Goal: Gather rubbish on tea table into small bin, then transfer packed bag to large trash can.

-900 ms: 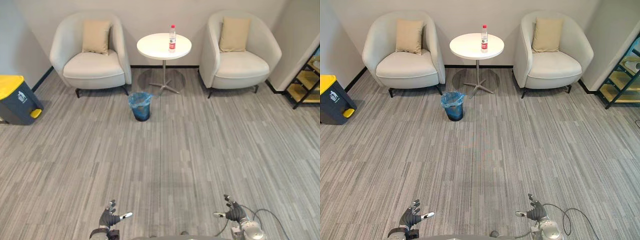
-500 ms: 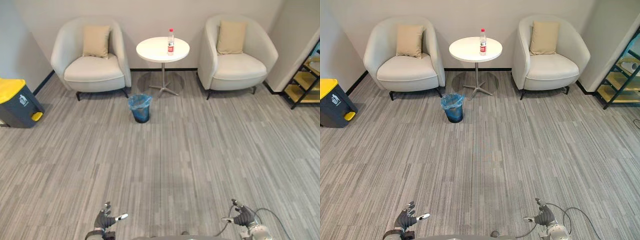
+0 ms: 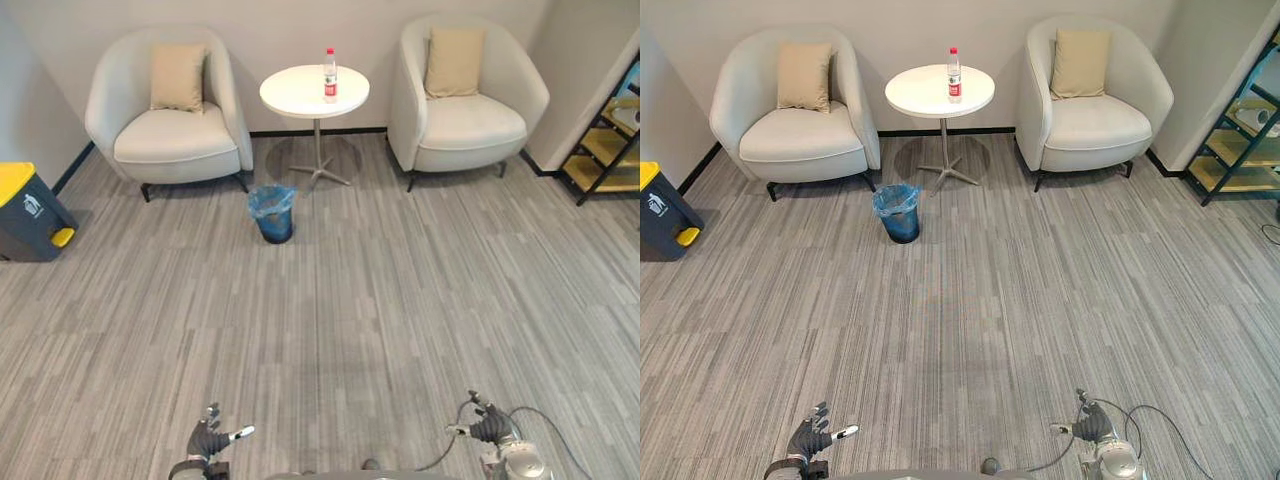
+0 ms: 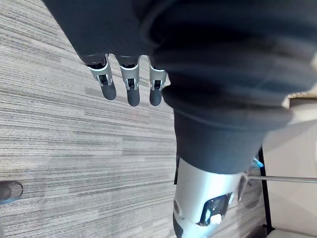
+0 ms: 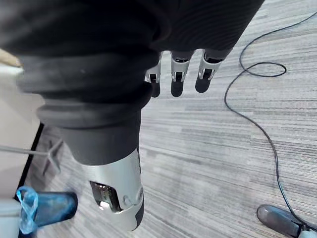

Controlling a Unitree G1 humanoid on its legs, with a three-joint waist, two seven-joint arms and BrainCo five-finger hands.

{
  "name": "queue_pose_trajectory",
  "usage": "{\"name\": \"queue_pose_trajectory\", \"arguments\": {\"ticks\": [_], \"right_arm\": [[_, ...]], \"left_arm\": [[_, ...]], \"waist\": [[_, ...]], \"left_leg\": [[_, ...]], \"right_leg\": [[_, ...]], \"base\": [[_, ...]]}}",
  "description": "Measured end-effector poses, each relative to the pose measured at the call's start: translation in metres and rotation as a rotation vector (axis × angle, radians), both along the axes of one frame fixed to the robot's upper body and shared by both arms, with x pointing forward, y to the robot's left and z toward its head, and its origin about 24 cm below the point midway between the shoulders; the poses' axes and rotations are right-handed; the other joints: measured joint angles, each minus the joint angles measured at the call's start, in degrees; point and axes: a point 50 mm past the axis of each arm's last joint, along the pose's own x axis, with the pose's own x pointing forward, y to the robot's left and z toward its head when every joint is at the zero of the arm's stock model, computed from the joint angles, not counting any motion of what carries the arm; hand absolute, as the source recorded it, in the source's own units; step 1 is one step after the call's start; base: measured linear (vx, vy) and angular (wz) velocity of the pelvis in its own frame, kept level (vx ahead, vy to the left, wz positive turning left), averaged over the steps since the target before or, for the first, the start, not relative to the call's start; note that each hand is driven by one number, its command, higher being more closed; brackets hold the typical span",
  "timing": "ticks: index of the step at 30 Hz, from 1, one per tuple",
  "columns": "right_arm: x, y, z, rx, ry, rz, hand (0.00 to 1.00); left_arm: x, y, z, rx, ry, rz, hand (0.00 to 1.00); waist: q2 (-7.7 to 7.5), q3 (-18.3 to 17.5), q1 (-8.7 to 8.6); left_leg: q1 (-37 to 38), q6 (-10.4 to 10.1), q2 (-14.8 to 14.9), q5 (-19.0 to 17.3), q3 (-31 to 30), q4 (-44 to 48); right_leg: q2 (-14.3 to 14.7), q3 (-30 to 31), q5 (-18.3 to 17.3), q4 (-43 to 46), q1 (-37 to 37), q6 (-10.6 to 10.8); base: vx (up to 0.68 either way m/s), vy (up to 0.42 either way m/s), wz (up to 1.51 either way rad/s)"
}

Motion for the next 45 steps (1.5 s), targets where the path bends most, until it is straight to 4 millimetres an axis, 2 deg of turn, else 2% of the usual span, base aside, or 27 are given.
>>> {"name": "queue_pose_trajectory", "arguments": {"ticks": [2, 4, 7, 10, 12, 13, 14, 15, 16, 18, 20, 21, 23, 25, 27, 28, 29, 30, 32, 33, 34, 35, 37, 38, 42, 44, 45], "right_arm": [[-0.001, 0.006, -0.003, 0.017, 0.003, -0.006, 0.00], [-0.001, 0.013, -0.005, 0.037, 0.008, -0.007, 0.00], [-0.001, 0.017, -0.007, 0.049, 0.016, -0.007, 0.00], [0.003, 0.016, -0.005, 0.044, 0.004, -0.006, 0.00], [0.003, 0.013, -0.003, 0.048, -0.005, -0.023, 0.00], [0.005, 0.008, -0.001, 0.036, -0.016, -0.038, 0.00], [0.012, 0.007, 0.005, 0.028, -0.052, -0.039, 0.00], [0.015, 0.005, 0.007, 0.028, -0.067, -0.045, 0.00], [0.016, 0.004, 0.009, 0.026, -0.077, -0.047, 0.00], [0.015, 0.008, 0.009, 0.030, -0.080, -0.025, 0.00], [0.020, 0.015, 0.009, 0.048, -0.093, -0.007, 0.00], [0.020, 0.022, 0.007, 0.086, -0.103, -0.025, 0.00], [0.023, 0.028, 0.008, 0.104, -0.124, -0.028, 0.00], [0.030, 0.025, 0.012, 0.098, -0.145, -0.033, 0.00], [0.032, 0.022, 0.014, 0.083, -0.149, -0.028, 0.00], [0.031, 0.018, 0.015, 0.073, -0.145, -0.027, 0.00], [0.029, 0.017, 0.014, 0.070, -0.141, -0.028, 0.00], [0.028, 0.025, 0.010, 0.091, -0.127, -0.032, 0.00], [0.023, 0.028, 0.007, 0.100, -0.114, -0.037, 0.00], [0.022, 0.031, 0.005, 0.109, -0.110, -0.038, 0.00], [0.020, 0.035, 0.002, 0.119, -0.097, -0.040, 0.00], [0.018, 0.036, -0.001, 0.122, -0.085, -0.042, 0.00], [0.010, 0.038, -0.007, 0.114, -0.044, -0.027, 0.00], [0.009, 0.043, -0.007, 0.114, -0.038, 0.001, 0.00], [0.008, 0.046, -0.008, 0.118, -0.033, 0.014, 0.00], [0.004, 0.044, -0.010, 0.118, -0.023, 0.002, 0.00], [0.001, 0.043, -0.011, 0.115, -0.013, -0.004, 0.00]], "left_arm": [[0.005, 0.002, 0.005, 0.008, -0.029, 0.004, 0.00], [0.014, 0.001, 0.009, 0.007, -0.059, 0.002, 0.00], [0.024, 0.004, 0.013, 0.026, -0.086, 0.007, 0.00], [0.039, 0.005, 0.019, 0.033, -0.130, 0.008, 0.00], [0.050, 0.006, 0.024, 0.042, -0.161, 0.001, 0.00], [0.056, -0.001, 0.025, 0.029, -0.173, -0.017, 0.00], [0.063, -0.006, 0.028, 0.025, -0.188, -0.047, 0.00], [0.065, -0.008, 0.028, 0.021, -0.191, -0.053, 0.00], [0.064, -0.012, 0.027, 0.011, -0.190, -0.052, 0.00], [0.060, -0.015, 0.022, -0.004, -0.172, -0.044, 0.00], [0.052, -0.015, 0.019, -0.009, -0.156, -0.042, 0.00], [0.046, -0.012, 0.017, -0.008, -0.138, -0.043, 0.00], [0.043, -0.014, 0.018, -0.013, -0.140, -0.047, 0.00], [0.041, -0.016, 0.019, -0.019, -0.147, -0.044, 0.00], [0.038, -0.016, 0.018, -0.022, -0.141, -0.037, 0.00], [0.032, -0.017, 0.015, -0.030, -0.130, -0.021, 0.00], [0.029, -0.017, 0.014, -0.030, -0.122, -0.014, 0.00], [0.025, -0.011, 0.013, -0.018, -0.107, -0.002, 0.00], [0.027, -0.012, 0.014, -0.021, -0.118, 0.001, 0.00], [0.028, -0.012, 0.015, -0.019, -0.123, -0.001, 0.00], [0.028, -0.010, 0.015, -0.012, -0.118, -0.010, 0.00], [0.031, -0.010, 0.015, -0.007, -0.117, -0.024, 0.00], [0.040, -0.012, 0.019, -0.002, -0.138, -0.041, 0.00], [0.042, -0.010, 0.020, 0.008, -0.148, -0.034, 0.00], [0.052, -0.009, 0.024, 0.008, -0.180, -0.028, 0.00], [0.055, -0.009, 0.026, 0.009, -0.188, -0.032, 0.00], [0.054, -0.009, 0.024, 0.008, -0.182, -0.029, 0.00]], "waist": [[-1.52, 0.80, -0.15], [-1.65, 2.11, -0.24], [-1.89, 3.18, -0.66], [-1.20, 4.59, -2.25], [-2.13, 5.39, -3.75], [-1.58, 5.68, -3.71], [-1.35, 5.95, -3.35], [-1.12, 6.12, -3.63], [-0.39, 6.21, -4.13], [0.96, 6.38, -3.64], [2.56, 7.42, -2.38], [1.19, 8.16, -0.83], [-0.67, 8.86, 0.69], [-2.11, 9.48, 3.76], [-2.16, 9.74, 6.29], [-0.55, 9.21, 6.99], [0.20, 8.81, 7.18], [-1.38, 8.22, 7.59], [-3.91, 6.65, 6.96], [-5.53, 6.46, 6.97], [-6.12, 6.65, 5.37], [-6.37, 6.90, 4.52], [-5.46, 7.75, 3.03], [-4.31, 7.57, 2.80], [-3.69, 7.54, 0.44], [-3.93, 7.58, -0.61], [-4.41, 7.37, -0.56]], "left_leg": [[-0.14, 1.00, -1.41, -2.55, 0.11, 2.80], [1.41, 2.88, -1.95, -4.97, -0.50, 4.14], [4.77, 2.64, -0.81, -7.98, -2.22, 4.28], [8.59, 1.12, 2.27, -9.19, -4.43, 1.76], [12.47, -0.06, 4.20, -9.25, -7.72, -2.21], [13.21, -1.37, 5.89, -8.82, -9.56, -2.08], [12.52, -4.31, 6.56, -6.49, -10.89, -0.34], [12.51, -4.72, 6.55, -5.31, -11.72, 1.31], [12.15, -4.96, 6.47, -3.26, -12.66, 5.71], [4.12, -6.69, 7.60, 8.76, -11.91, 28.45], [-6.98, -2.97, 11.90, 6.70, -9.28, 51.60], [-12.34, -1.23, 12.21, 3.74, -7.03, 58.42], [-20.20, -0.78, 9.30, 0.59, -3.70, 56.01], [-27.76, -1.37, 4.40, -0.49, -1.78, 37.27], [-29.33, -4.67, 1.11, 3.50, -3.50, 16.98], [-28.80, -5.40, 1.22, 5.15, -4.25, 5.68], [-28.99, -3.23, 1.53, 7.38, -4.40, 5.19], [-29.05, 0.22, 0.41, 13.79, -3.39, 9.59], [-28.83, 3.04, -0.69, 12.58, -0.97, 13.38], [-26.30, 3.94, -1.97, 9.31, -0.10, 13.95], [-22.85, 4.93, -3.63, 6.44, -0.88, 14.32], [-20.67, 5.11, -4.43, 5.28, -1.28, 14.09], [-10.67, 6.10, -5.54, 1.67, -2.70, 11.70], [-6.12, 6.35, -5.19, 0.49, -3.23, 9.07], [2.89, 5.78, -3.82, -2.28, -7.35, 5.06], [5.50, 3.73, -3.59, -3.52, -10.65, 3.23], [7.70, 2.31, -3.11, -5.46, -12.21, 3.08]], "right_leg": [[-2.18, -0.71, -5.91, 9.86, -3.50, 1.98], [-4.86, -4.05, -6.81, 26.88, -10.31, 1.77], [-6.75, -9.09, -8.25, 27.92, -16.21, 1.63], [-5.59, -11.01, -3.93, 16.69, -19.96, 1.95], [-5.21, -11.60, 8.89, 8.47, -22.05, 1.61], [-4.50, -12.75, 8.99, 12.04, -22.46, -3.03], [-5.43, -13.03, 4.39, 18.87, -24.53, -4.33], [-6.06, -13.67, 2.31, 21.85, -24.64, -4.85], [-6.29, -14.79, -0.22, 24.07, -23.19, -5.47], [-3.67, -15.62, -5.34, 17.05, -13.11, -5.21], [1.00, -15.43, -4.83, 8.51, -3.90, -6.42], [1.81, -14.16, -4.72, 4.11, 1.97, -6.64], [1.43, -12.93, -4.71, -2.38, 9.90, -6.62], [0.08, -9.89, -5.62, -7.02, 15.13, -5.65], [-0.97, -6.88, -7.72, -8.44, 18.21, -3.69], [0.39, -4.42, -9.19, -9.99, 21.32, -3.43], [0.96, -3.26, -10.58, -10.18, 23.13, -3.00], [-0.77, -2.18, -12.34, -9.54, 25.64, -2.59], [-3.96, -1.39, -12.35, 1.63, 22.08, -2.44], [-6.02, -0.55, -9.97, 17.24, 16.04, 1.30], [-7.72, -0.15, -0.94, 33.52, 10.13, 6.92], [-8.60, -0.50, -0.11, 40.15, 7.49, 6.82], [-11.63, -4.91, -3.21, 52.96, 0.15, 1.76], [-11.62, -7.06, -4.75, 51.43, -4.27, 0.11], [-7.01, -7.85, -6.37, 26.58, -13.98, 1.88], [-4.09, -2.75, -0.16, 6.42, -14.44, 3.90], [-3.21, -0.48, 7.29, 2.32, -14.16, 4.19]], "base": [[0.06, 0.041, -0.01], [0.16, 0.021, 0.09], [0.41, -0.006, 0.19], [0.49, -0.111, 0.60], [0.69, -0.219, 0.78], [0.64, -0.273, 0.39], [0.64, -0.290, 0.30], [0.62, -0.302, 0.30], [0.66, -0.290, 0.37], [0.73, -0.296, 0.18], [0.57, -0.164, -0.27], [0.61, -0.144, -0.37], [0.72, -0.156, -0.28], [0.67, -0.039, -0.60], [0.65, 0.094, -0.89], [0.68, 0.173, -0.89], [0.71, 0.216, -0.71], [0.75, 0.248, -0.30], [0.74, 0.221, -0.11], [0.70, 0.185, 0.00], [0.69, 0.175, 0.14], [0.68, 0.170, 0.38], [0.72, 0.140, 0.32], [0.61, 0.095, 0.19], [0.63, -0.018, 0.54], [0.59, -0.130, 0.92], [0.66, -0.218, 0.97]]}}
